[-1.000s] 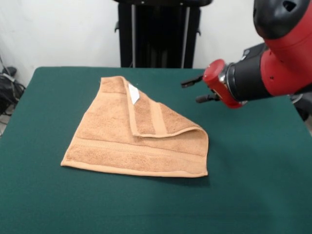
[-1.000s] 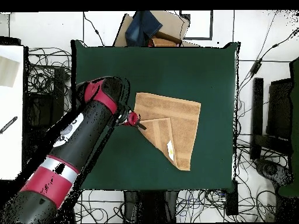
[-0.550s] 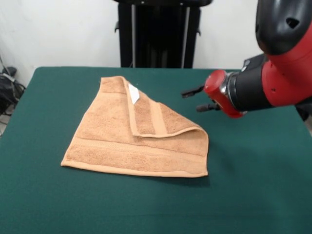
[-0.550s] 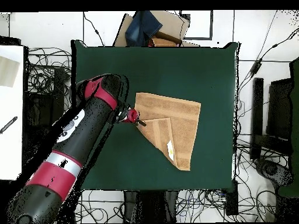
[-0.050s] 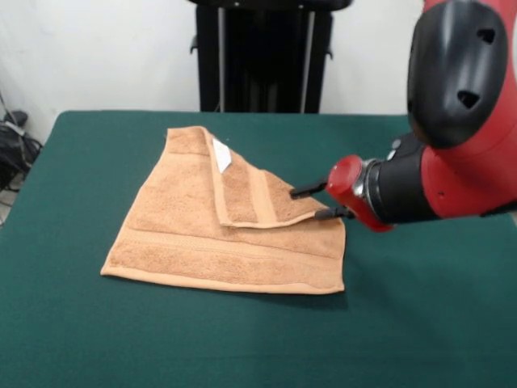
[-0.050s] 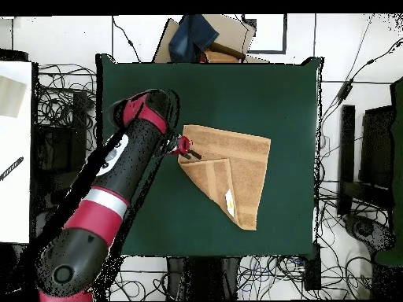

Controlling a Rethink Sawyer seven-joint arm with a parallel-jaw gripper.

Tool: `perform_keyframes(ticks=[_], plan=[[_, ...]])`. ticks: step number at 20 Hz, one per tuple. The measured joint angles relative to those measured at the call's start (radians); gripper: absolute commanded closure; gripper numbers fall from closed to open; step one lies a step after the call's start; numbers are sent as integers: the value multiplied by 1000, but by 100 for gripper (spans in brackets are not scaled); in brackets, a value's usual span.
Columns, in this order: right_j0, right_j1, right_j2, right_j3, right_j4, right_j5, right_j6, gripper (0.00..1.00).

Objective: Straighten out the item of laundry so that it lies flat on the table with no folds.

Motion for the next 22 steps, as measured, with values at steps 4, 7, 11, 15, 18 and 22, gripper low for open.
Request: perform_keyframes(ticks=[4,7,11,15,18,22], plan=[[-13,20,0,-28,0,16,0,0],[-13,28,0,-31,0,27,0,0],[-9,27,0,-31,0,29,0,0],[-2,22,2,-31,0,29,0,0],[6,16,8,-30,0,29,0,0],[14,5,13,-22,0,29,0,0]])
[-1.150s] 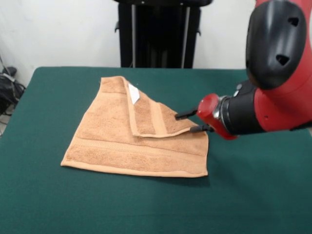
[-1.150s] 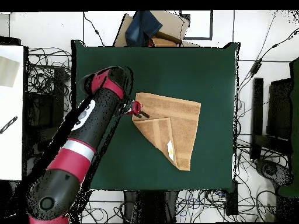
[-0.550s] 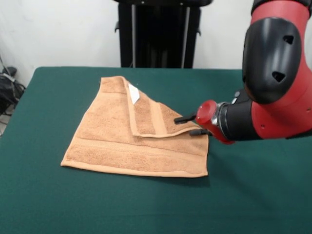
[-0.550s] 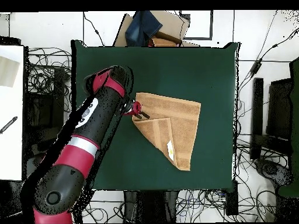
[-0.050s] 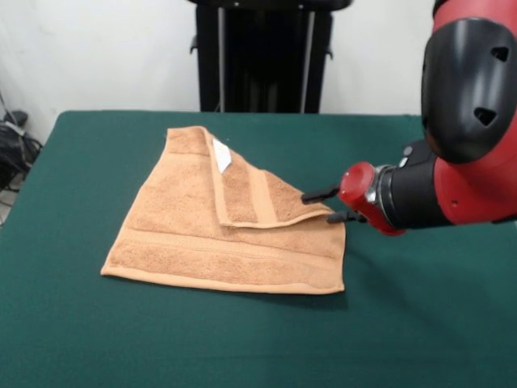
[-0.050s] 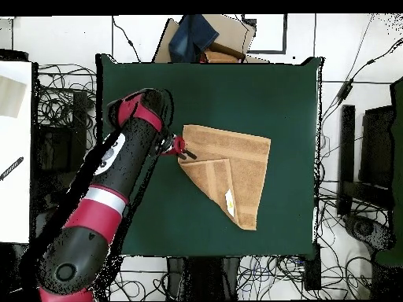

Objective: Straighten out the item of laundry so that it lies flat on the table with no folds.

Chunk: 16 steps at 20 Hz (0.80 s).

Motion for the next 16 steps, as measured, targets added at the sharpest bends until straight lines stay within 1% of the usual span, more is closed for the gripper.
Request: perform_keyframes(ticks=[16], plan=[[-4,-24,11,11,0,0,0,0]])
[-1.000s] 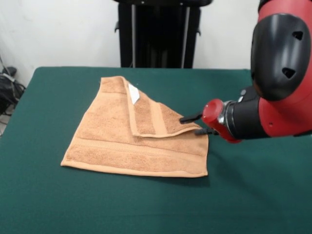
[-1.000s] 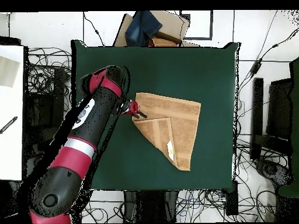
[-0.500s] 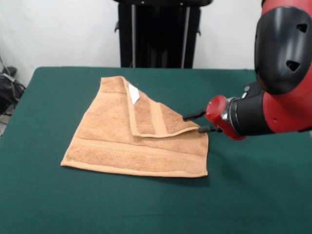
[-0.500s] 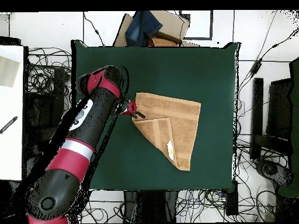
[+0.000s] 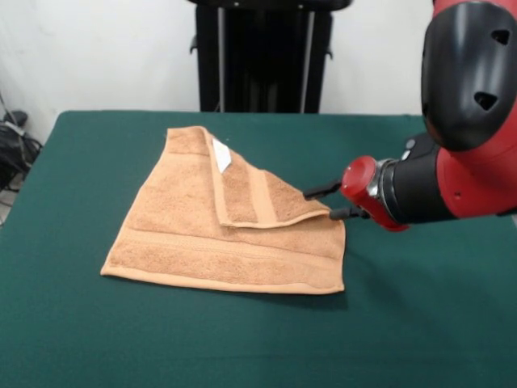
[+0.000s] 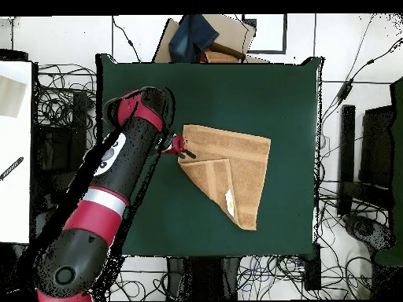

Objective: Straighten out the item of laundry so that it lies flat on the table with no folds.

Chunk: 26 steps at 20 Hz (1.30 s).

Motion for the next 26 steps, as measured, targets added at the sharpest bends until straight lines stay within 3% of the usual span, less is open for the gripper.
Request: perform_keyframes(ticks=[26], plan=[[-38,8,10,0,0,-16,0,0]])
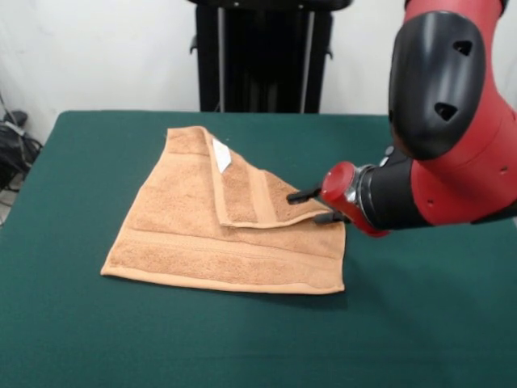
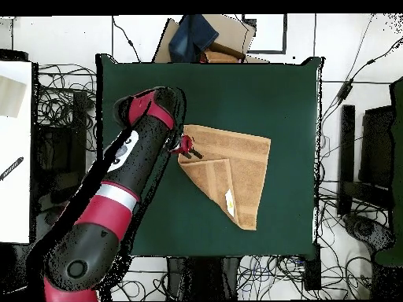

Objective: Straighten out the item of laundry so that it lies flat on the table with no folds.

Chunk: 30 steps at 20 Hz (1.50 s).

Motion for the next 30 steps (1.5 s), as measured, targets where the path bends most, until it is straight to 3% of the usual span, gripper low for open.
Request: perform_keyframes(ticks=[30], plan=[[-49,5,9,-4,0,-42,0,0]])
